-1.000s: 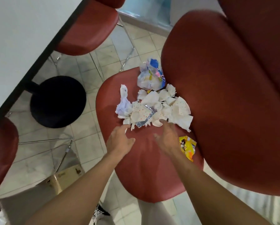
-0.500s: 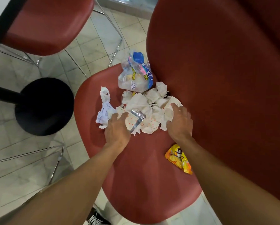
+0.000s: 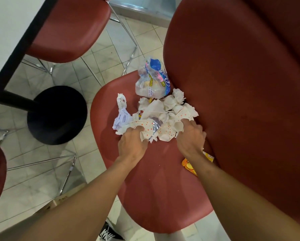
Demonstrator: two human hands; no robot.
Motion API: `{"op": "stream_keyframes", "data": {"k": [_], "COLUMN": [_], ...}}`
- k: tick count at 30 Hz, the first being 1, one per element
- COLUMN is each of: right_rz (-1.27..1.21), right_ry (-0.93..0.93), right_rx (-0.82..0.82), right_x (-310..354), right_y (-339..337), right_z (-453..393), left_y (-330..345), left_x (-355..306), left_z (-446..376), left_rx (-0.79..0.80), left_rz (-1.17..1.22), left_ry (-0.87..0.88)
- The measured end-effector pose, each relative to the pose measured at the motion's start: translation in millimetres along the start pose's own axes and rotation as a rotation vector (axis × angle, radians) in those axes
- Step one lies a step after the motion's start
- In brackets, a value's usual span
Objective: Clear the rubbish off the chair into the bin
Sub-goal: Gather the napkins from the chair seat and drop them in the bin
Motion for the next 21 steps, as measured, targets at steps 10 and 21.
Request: {"op": "stream_keyframes", "data": {"k": [10,21], "right_rz": [-0.069,-0.13], "right_ry": [-0.128,-0.253], "right_rx": [0.032,0.108], "right_x": [65.3,138.6], "right_y": [-20.2,4.9], "right_z": [91.0,210.3], "left_y": [-48.2,-92.5], "left_x": [36.9,135.9], "left_z": [76.7,175.6], "left_rx": [-0.062,-0.161], "left_rz": [0.13,0.395], "left_ry": [0.006,-0.09]}}
Point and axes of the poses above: each hand's wrist, its own z-axis away from the middle knuckle, its own y-axis out of the palm, x = y × z, the point moved 2 cm from there along -z, towards the middle knuckle, and after that the axes turned 2 degrees about x, right-handed, at the moved point
